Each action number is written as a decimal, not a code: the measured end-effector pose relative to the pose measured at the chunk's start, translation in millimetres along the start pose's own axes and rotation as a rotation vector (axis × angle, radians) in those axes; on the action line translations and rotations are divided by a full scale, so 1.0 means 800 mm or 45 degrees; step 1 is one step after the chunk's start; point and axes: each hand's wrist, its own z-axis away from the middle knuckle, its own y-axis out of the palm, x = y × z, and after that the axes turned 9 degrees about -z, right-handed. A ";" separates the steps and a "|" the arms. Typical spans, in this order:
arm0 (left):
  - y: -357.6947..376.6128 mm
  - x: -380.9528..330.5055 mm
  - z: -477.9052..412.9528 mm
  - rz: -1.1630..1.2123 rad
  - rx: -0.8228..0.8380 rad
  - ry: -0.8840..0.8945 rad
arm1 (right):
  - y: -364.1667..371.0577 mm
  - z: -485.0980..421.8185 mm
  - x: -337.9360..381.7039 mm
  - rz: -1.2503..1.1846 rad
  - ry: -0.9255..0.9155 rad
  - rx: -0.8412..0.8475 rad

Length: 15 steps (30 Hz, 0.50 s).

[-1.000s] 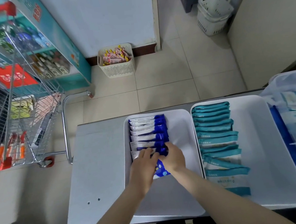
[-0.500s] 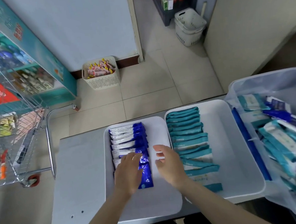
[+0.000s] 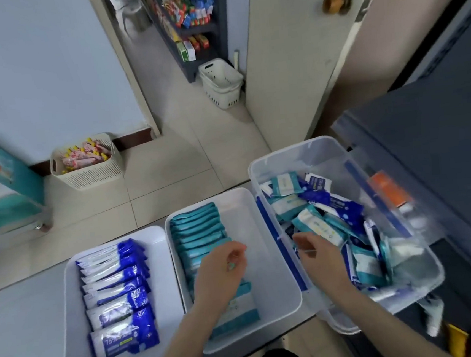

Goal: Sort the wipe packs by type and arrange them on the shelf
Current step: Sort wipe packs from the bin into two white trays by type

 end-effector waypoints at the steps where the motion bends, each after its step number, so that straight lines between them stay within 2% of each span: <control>1: 0.012 -0.011 0.001 -0.005 0.031 0.010 | -0.017 -0.010 -0.018 0.077 0.022 -0.026; 3: 0.033 -0.031 0.003 -0.047 0.088 0.019 | -0.040 -0.031 -0.050 0.250 0.071 0.009; 6: 0.060 -0.057 0.007 -0.045 0.159 0.022 | -0.053 -0.057 -0.085 0.611 0.038 0.222; 9: 0.077 -0.078 0.009 0.060 0.183 -0.006 | -0.055 -0.071 -0.092 0.839 0.027 0.355; 11: 0.083 -0.089 0.008 0.208 0.185 -0.102 | -0.057 -0.077 -0.091 0.964 -0.004 0.453; 13: 0.087 -0.099 0.005 0.453 0.182 -0.277 | -0.066 -0.082 -0.091 0.885 -0.053 0.432; 15: 0.089 -0.111 -0.002 0.635 0.177 -0.445 | -0.079 -0.087 -0.089 0.621 -0.052 0.270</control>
